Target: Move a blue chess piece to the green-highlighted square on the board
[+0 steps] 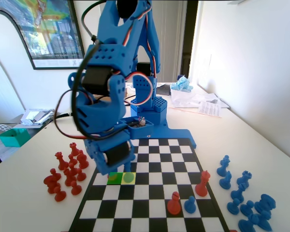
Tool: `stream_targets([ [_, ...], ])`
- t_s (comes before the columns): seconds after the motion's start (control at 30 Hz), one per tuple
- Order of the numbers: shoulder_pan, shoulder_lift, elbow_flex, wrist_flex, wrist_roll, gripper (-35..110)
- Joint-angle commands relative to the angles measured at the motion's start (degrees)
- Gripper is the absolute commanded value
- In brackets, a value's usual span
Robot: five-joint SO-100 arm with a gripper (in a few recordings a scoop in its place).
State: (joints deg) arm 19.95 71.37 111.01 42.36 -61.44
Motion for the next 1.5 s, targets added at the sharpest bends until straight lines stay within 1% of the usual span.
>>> stream_targets([
  [0.0,2.99,7.82,-1.76,1.85,-0.97,1],
  [0.4,13.36,9.23,-8.79,7.82,-5.45,1],
  [0.7,18.81,13.36,-6.15,12.57,-8.88,1],
  [1.07,26.28,22.94,10.81,6.94,-16.26,1],
  [1.27,29.97,23.03,14.15,5.01,-19.34,1],
  [1.47,33.22,22.32,18.11,0.35,-22.76,1],
])
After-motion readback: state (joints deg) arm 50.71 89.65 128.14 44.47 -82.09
